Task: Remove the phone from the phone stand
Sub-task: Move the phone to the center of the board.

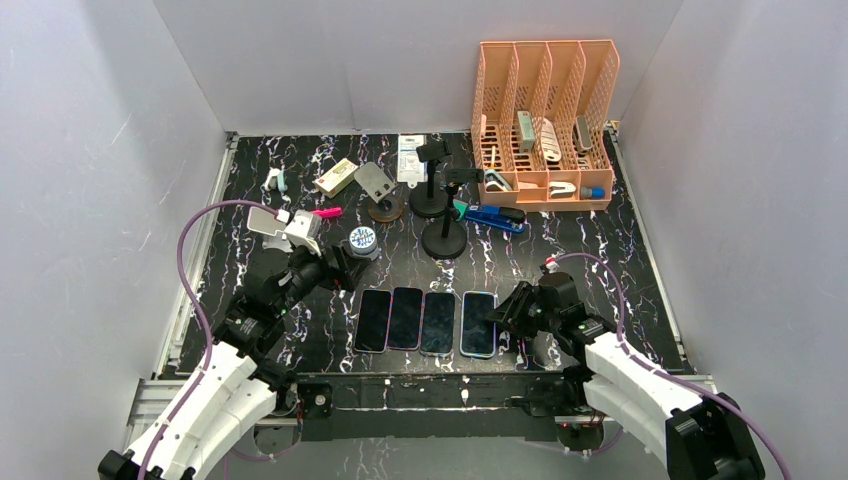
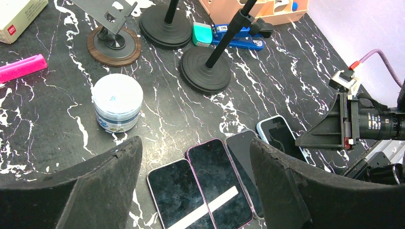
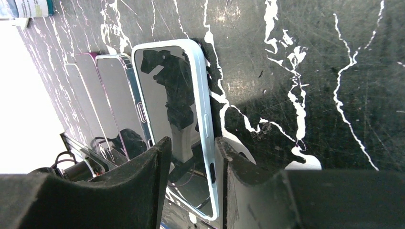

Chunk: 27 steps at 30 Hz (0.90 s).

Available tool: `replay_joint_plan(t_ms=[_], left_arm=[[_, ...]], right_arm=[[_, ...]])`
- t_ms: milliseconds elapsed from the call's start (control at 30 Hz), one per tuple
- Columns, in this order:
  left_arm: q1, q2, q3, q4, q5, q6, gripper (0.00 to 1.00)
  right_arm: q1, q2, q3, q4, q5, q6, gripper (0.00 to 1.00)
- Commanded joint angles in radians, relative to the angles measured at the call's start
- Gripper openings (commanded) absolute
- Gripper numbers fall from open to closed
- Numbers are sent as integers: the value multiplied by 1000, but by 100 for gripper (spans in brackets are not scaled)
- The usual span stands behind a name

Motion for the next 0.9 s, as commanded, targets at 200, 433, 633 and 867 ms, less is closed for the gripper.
replay_joint_plan(t_ms=[200,433,633,867], left_arm=[[-1,1,13,-1,4,5,80],[-1,1,13,-1,4,5,80],[-1,0,13,-1,4,4,80],[-1,-1,13,-1,4,5,80]], right_arm=[[3,33,-41,26,-46,-4,47],[3,57,-36,51,-56,-15,47],[3,78,-23,65,-63,-39,47],[4,115,-16,88,-75,-58,48]])
